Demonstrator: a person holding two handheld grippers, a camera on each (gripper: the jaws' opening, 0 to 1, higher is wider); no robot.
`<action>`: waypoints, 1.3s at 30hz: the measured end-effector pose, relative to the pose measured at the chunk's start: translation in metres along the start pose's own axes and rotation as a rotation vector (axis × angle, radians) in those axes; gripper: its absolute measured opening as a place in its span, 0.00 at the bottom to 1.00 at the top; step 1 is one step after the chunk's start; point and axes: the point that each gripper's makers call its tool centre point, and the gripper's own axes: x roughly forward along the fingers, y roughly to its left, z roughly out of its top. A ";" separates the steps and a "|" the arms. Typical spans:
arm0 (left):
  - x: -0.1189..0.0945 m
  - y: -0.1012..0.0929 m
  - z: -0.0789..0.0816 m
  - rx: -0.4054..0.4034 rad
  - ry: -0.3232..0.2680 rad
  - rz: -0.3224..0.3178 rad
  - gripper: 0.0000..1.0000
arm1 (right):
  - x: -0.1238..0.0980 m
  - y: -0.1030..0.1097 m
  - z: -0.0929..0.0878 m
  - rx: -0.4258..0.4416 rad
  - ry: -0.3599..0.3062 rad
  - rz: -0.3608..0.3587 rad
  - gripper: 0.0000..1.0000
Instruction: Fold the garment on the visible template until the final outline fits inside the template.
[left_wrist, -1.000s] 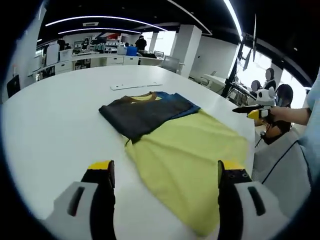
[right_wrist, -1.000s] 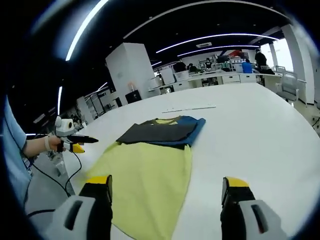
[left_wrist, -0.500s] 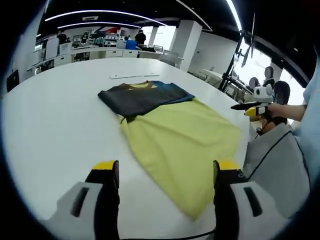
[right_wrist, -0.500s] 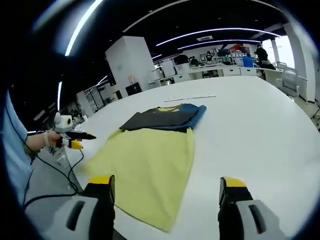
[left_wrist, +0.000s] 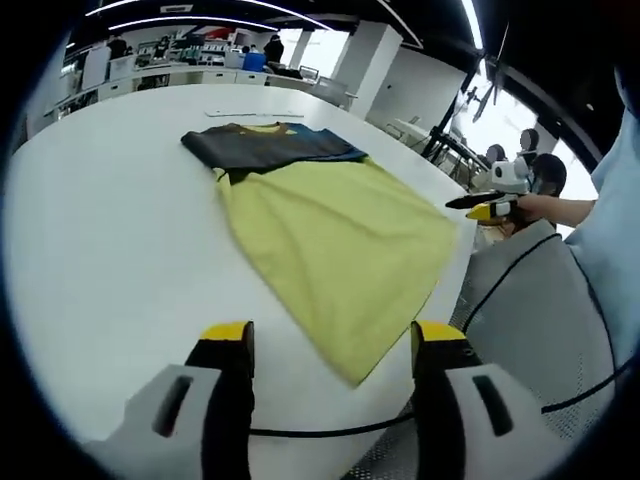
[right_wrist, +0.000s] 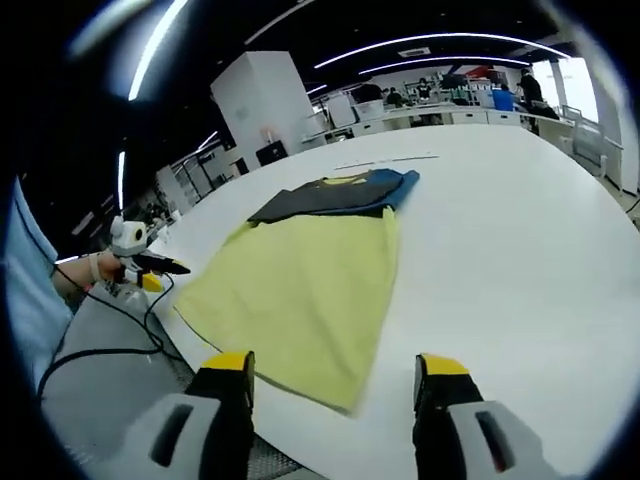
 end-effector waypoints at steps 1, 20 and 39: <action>0.000 -0.001 -0.003 -0.008 0.011 -0.002 0.56 | 0.000 0.000 -0.002 0.002 0.006 0.003 0.60; 0.000 -0.009 -0.027 0.007 0.125 0.007 0.25 | -0.003 -0.001 -0.022 -0.005 0.080 0.013 0.41; 0.006 -0.011 -0.030 -0.053 0.136 0.026 0.02 | 0.006 -0.011 -0.023 0.189 0.076 -0.033 0.00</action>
